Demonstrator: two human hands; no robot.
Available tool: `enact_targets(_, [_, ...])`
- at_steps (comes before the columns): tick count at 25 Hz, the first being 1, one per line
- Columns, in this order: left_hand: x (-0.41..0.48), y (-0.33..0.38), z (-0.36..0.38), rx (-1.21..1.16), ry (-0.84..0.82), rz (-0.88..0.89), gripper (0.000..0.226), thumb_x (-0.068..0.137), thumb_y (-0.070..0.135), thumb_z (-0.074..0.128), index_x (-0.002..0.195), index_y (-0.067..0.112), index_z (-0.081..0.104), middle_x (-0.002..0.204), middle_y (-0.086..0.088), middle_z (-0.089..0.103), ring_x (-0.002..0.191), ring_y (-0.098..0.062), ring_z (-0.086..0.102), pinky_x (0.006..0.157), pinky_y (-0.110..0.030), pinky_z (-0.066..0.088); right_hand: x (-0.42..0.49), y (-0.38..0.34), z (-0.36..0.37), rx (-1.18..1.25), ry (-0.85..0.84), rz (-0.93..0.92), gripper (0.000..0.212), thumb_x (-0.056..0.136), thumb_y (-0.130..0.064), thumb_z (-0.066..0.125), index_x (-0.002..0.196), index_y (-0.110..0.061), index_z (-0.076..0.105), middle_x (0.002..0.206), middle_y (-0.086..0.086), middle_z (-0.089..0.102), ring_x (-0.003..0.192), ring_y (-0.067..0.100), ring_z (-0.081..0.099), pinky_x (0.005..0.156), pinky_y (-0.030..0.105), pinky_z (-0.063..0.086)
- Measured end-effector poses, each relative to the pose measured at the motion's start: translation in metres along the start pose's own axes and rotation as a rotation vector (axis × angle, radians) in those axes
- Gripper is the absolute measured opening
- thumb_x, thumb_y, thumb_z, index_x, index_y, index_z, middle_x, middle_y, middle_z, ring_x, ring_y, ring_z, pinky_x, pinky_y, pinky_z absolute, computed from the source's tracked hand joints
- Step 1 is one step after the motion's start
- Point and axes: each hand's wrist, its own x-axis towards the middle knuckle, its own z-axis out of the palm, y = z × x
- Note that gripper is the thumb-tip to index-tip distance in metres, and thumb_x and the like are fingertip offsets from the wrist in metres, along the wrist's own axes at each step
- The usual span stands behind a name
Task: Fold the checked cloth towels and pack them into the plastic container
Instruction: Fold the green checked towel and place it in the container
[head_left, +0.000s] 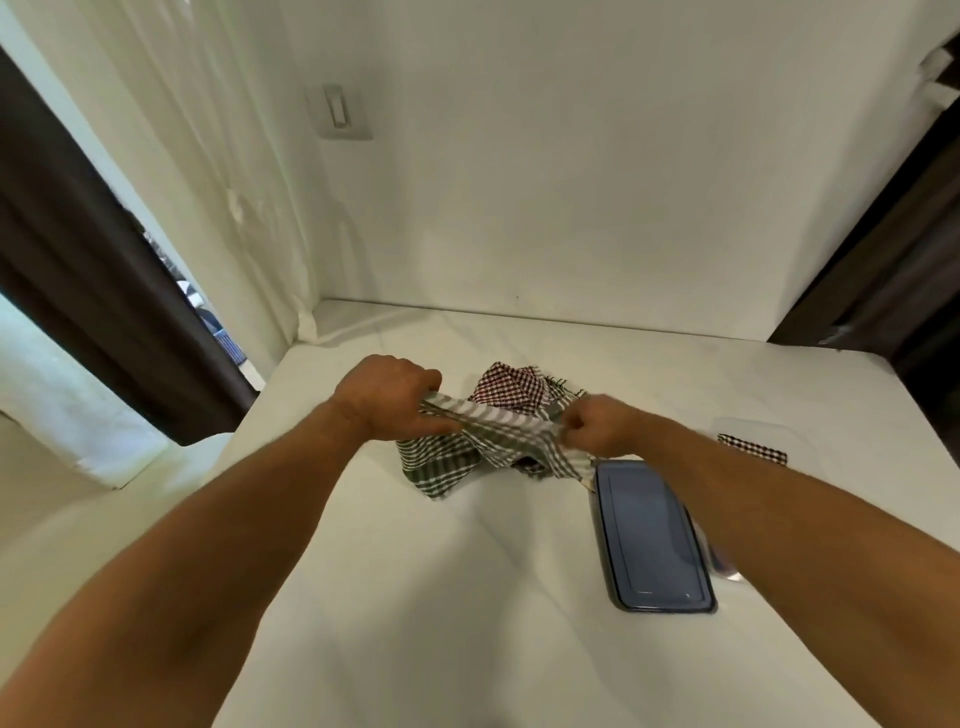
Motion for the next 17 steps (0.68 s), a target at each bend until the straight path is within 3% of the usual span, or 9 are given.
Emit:
enact_targets(2, [-0.001, -0.002, 0.004, 0.038, -0.082, 0.009, 0.049, 0.083, 0.071, 0.051, 0.100, 0.025, 0.057, 0.089, 0.004, 0.067, 0.079, -0.022, 0.062, 0.064, -0.030, 0.040, 0.002, -0.002, -0.004, 0.510, 0.383, 0.024, 0.025, 0.097, -0.027, 0.057, 0.073, -0.020, 0.056, 0.077, -0.001, 0.057, 0.078, 0.020, 0.055, 0.066, 0.029, 0.041])
enact_targets(3, [0.000, -0.002, 0.003, 0.039, -0.119, 0.000, 0.043, 0.085, 0.062, 0.055, 0.103, 0.024, 0.058, 0.093, 0.001, 0.068, 0.083, -0.023, 0.063, 0.066, -0.031, 0.043, 0.001, -0.007, -0.009, 0.640, 0.497, 0.002, 0.025, 0.098, -0.030, 0.055, 0.076, -0.019, 0.057, 0.079, -0.001, 0.058, 0.078, 0.020, 0.055, 0.070, 0.031, 0.042])
enact_targets(4, [0.003, -0.002, 0.001, 0.035, -0.158, -0.016, 0.037, 0.085, 0.056, 0.057, 0.103, 0.023, 0.060, 0.094, 0.000, 0.068, 0.086, -0.024, 0.064, 0.069, -0.032, 0.045, 0.000, -0.010, -0.015, 0.588, 0.507, -0.048, 0.027, 0.099, -0.038, 0.054, 0.078, -0.021, 0.057, 0.080, -0.002, 0.059, 0.078, 0.019, 0.055, 0.070, 0.032, 0.043])
enact_targets(5, [0.006, -0.003, -0.002, 0.027, -0.197, -0.040, 0.033, 0.085, 0.051, 0.059, 0.102, 0.024, 0.062, 0.095, -0.001, 0.068, 0.087, -0.025, 0.064, 0.069, -0.032, 0.046, -0.003, -0.011, -0.023, 0.415, 0.400, -0.121, 0.032, 0.096, -0.050, 0.055, 0.080, -0.022, 0.057, 0.080, -0.005, 0.060, 0.077, 0.017, 0.056, 0.070, 0.033, 0.045])
enact_targets(7, [0.011, -0.006, -0.010, 0.030, -0.229, -0.105, 0.025, 0.084, 0.044, 0.059, 0.099, 0.025, 0.064, 0.094, -0.002, 0.067, 0.087, -0.024, 0.064, 0.068, -0.031, 0.045, -0.011, -0.010, -0.037, -0.158, 0.059, -0.156, 0.047, 0.079, -0.073, 0.061, 0.088, -0.027, 0.059, 0.083, -0.012, 0.062, 0.077, 0.012, 0.058, 0.071, 0.032, 0.050])
enact_targets(9, [0.015, -0.014, -0.018, 0.043, -0.166, -0.176, 0.021, 0.086, 0.038, 0.057, 0.098, 0.024, 0.065, 0.093, -0.003, 0.067, 0.085, -0.026, 0.064, 0.066, -0.031, 0.045, -0.018, 0.000, -0.046, -0.559, -0.063, -0.063, 0.044, 0.078, -0.064, 0.066, 0.097, -0.025, 0.065, 0.087, -0.009, 0.064, 0.080, 0.015, 0.059, 0.075, 0.033, 0.053])
enact_targets(11, [0.017, -0.020, -0.021, 0.027, -0.029, -0.280, 0.019, 0.087, 0.029, 0.056, 0.102, 0.020, 0.064, 0.092, -0.008, 0.066, 0.082, -0.030, 0.064, 0.065, -0.032, 0.043, -0.019, 0.010, -0.053, -0.551, 0.188, 0.009, 0.025, 0.085, -0.041, 0.063, 0.099, -0.022, 0.067, 0.094, 0.001, 0.069, 0.082, 0.023, 0.062, 0.071, 0.033, 0.052])
enact_targets(14, [0.018, -0.026, -0.023, 0.009, 0.151, -0.426, 0.019, 0.086, 0.015, 0.055, 0.105, 0.013, 0.060, 0.085, -0.010, 0.065, 0.072, -0.032, 0.059, 0.060, -0.034, 0.039, -0.021, 0.014, -0.057, -0.331, 0.681, 0.021, 0.020, 0.082, -0.021, 0.062, 0.101, -0.015, 0.065, 0.089, 0.008, 0.069, 0.076, 0.031, 0.062, 0.062, 0.031, 0.042])
enact_targets(17, [0.010, -0.027, -0.020, -0.046, 0.236, -0.437, 0.024, 0.083, 0.010, 0.054, 0.106, 0.013, 0.061, 0.090, -0.010, 0.065, 0.075, -0.034, 0.060, 0.061, -0.037, 0.044, -0.030, 0.017, -0.045, -0.241, 0.852, -0.051, 0.024, 0.077, -0.023, 0.069, 0.098, -0.012, 0.063, 0.078, 0.009, 0.070, 0.066, 0.034, 0.063, 0.058, 0.031, 0.042])
